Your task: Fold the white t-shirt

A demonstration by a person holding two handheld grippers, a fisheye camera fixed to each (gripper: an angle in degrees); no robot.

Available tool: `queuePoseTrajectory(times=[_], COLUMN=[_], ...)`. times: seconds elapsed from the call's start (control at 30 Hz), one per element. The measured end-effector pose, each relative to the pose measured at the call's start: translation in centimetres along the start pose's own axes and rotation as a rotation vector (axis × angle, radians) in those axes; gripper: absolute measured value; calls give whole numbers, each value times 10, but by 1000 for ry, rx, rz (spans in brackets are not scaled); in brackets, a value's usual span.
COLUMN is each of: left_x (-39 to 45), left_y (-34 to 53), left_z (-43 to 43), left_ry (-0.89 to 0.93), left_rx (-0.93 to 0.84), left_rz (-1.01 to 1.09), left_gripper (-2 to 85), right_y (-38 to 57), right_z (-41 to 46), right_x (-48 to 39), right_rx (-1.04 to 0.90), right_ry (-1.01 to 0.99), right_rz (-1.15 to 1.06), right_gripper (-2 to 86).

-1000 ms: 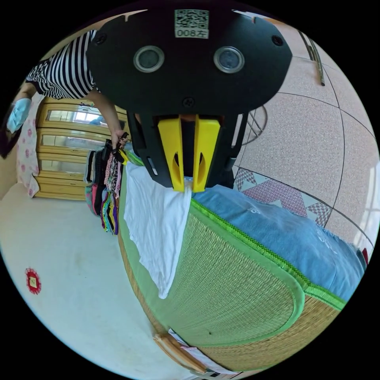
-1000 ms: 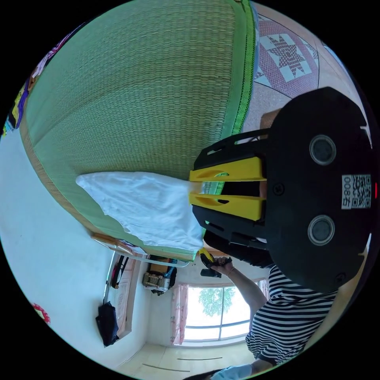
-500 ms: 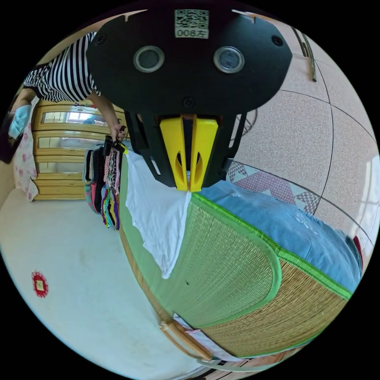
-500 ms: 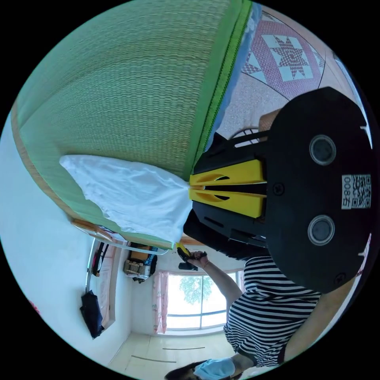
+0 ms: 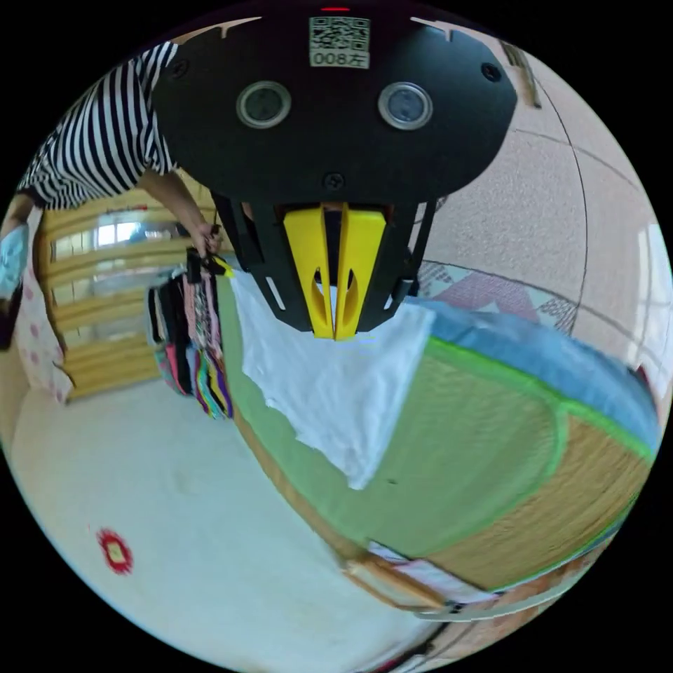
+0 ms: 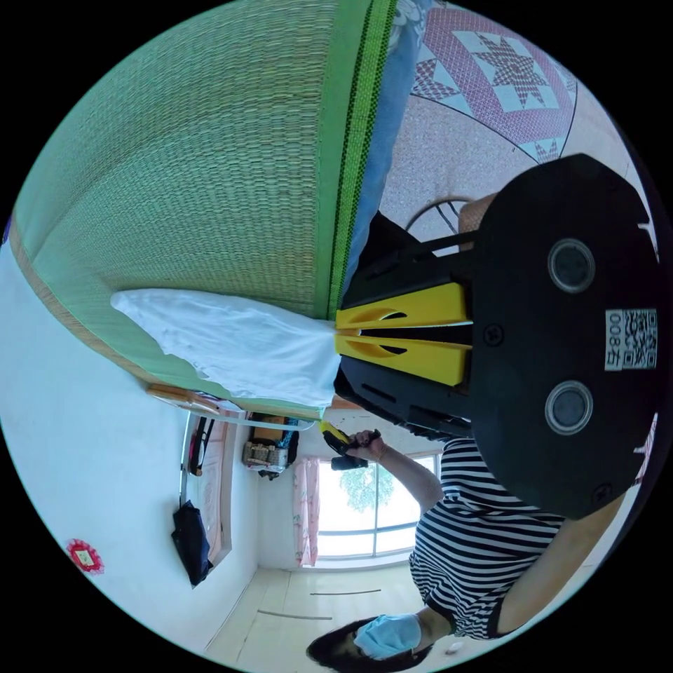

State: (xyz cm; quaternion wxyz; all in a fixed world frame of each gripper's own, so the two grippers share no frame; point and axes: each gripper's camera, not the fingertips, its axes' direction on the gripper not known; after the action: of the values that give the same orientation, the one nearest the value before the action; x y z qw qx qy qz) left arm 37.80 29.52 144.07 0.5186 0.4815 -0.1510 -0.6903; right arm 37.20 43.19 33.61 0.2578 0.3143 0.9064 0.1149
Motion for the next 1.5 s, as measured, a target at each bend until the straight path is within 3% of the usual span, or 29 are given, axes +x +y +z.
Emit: queuePoseTrajectory(times=[0.17, 0.27, 0.33, 0.4, 0.67, 0.87, 1.13, 1.23, 1.5], left_x=[96, 137, 151, 154, 194, 275, 348, 356, 358], left_y=[-6, -1, 9, 16, 31, 60, 95, 100, 88], left_z=[109, 171, 212, 228, 252, 303, 379, 398, 410], left_ry=[72, 22, -114, -157, -83, -61, -192, -292, -212], left_rx=[-279, -427, -562, -590, -485, -490, -509, -499, -460], left_rz=[328, 464, 518, 529, 560, 839, 1082, 1067, 926], left_gripper=[2, 2, 2, 3, 23, 67, 75, 35, 12], right_y=[5, 6, 5, 5, 2, -5, -19, -26, -37], right_z=[2, 2, 3, 4, 7, 2, 0, 5, -3], right_x=[8, 9, 10, 12, 16, 2, -14, -18, -7], right_rx=[16, 19, 20, 16, 14, 21, 17, -7, 52], right_ry=[-28, -29, -30, -33, -70, -72, -90, -65, -113], right_rz=[11, 6, 3, 3, -2, -23, -31, -32, -17], right_gripper=[11, 11, 11, 11, 12, 10, 10, 10, 7])
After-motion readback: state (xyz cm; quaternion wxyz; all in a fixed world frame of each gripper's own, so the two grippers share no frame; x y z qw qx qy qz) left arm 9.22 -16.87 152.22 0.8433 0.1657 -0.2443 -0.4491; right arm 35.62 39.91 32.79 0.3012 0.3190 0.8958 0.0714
